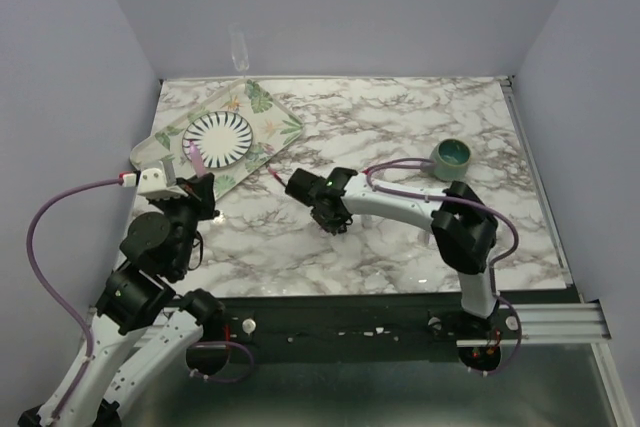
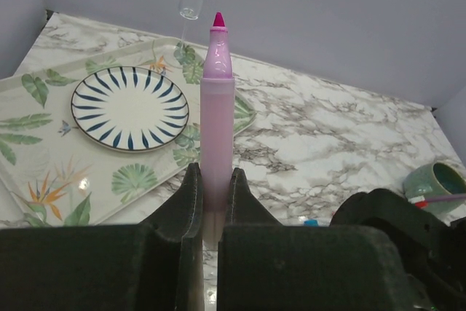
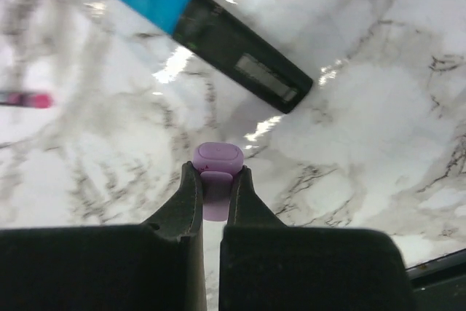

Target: Insert the pens into the pen caps

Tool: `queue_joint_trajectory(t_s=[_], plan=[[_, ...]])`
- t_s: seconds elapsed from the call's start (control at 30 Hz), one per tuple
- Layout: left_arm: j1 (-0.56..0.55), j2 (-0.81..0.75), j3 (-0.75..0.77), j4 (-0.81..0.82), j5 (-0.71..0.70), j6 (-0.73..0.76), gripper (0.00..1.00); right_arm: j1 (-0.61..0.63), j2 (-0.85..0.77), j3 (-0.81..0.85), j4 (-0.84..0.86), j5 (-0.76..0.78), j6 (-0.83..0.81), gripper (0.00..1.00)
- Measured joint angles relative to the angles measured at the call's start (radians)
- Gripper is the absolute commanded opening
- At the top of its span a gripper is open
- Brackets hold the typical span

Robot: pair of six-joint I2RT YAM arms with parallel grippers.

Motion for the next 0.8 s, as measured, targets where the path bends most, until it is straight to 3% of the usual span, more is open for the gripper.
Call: queue_joint_trajectory(t_s=[0.23,0.5,0.67,0.8], plan=[[0.000,0.048,-0.001,-0.008,0.117,-0.003,0.00,-0.034,-0.247,-0.003,0.128,0.115,-0.312,0.01],[0.000,0.111,-0.015,0.034,0.428,0.010,0.00,-0.039,-0.553,-0.016,0.423,0.085,-0.851,0.01],[-0.002,0.169,-0.027,0.116,0.643,0.016,0.00,-0.044,-0.624,0.035,0.545,0.000,-1.098,0.01],[-0.002,0.226,-0.025,0.166,0.725,0.023,0.00,-0.044,-0.632,0.062,0.600,-0.032,-1.175,0.01]])
